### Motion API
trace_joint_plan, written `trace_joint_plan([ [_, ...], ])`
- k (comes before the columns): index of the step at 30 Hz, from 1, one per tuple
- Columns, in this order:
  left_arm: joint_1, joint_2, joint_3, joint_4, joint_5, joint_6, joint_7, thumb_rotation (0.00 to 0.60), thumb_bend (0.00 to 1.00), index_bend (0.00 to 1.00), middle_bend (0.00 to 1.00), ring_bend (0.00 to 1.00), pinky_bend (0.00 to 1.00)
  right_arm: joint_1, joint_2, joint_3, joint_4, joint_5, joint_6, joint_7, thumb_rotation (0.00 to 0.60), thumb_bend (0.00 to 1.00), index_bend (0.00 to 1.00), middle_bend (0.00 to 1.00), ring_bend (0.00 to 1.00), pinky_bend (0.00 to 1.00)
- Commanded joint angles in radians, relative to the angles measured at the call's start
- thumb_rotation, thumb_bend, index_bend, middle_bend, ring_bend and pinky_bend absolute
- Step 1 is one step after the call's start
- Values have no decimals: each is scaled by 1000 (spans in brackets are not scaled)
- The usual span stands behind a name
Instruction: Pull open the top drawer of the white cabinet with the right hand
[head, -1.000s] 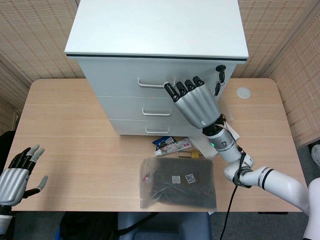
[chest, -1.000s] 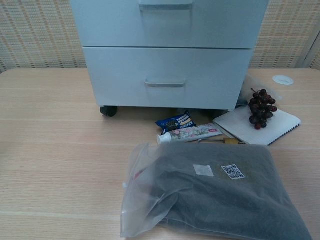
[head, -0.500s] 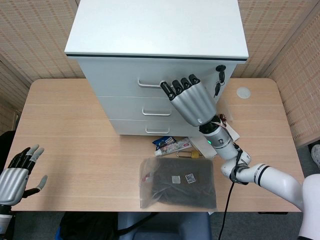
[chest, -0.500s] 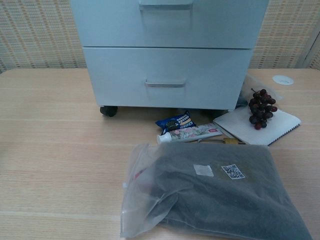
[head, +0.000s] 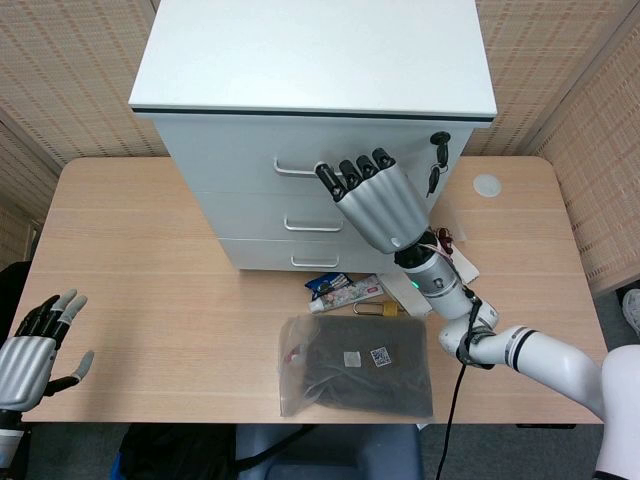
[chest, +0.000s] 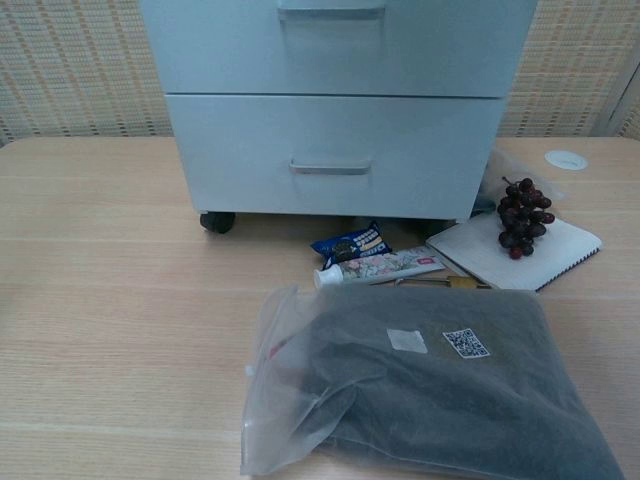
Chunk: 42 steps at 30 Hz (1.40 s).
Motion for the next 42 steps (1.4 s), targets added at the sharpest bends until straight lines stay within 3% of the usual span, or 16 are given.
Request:
trace_joint_plan([
  [1, 0, 0, 1, 0, 1, 0, 1, 600, 376, 74, 0, 30, 115, -1, 2, -5, -5, 0, 2, -2, 600, 263, 557, 919, 970, 1000],
  [42, 0, 1, 3, 2, 5, -1, -1, 600, 376, 73, 0, 30, 115, -61, 76, -59, -178, -46, 37, -55, 600, 271, 557, 919, 971, 1000],
])
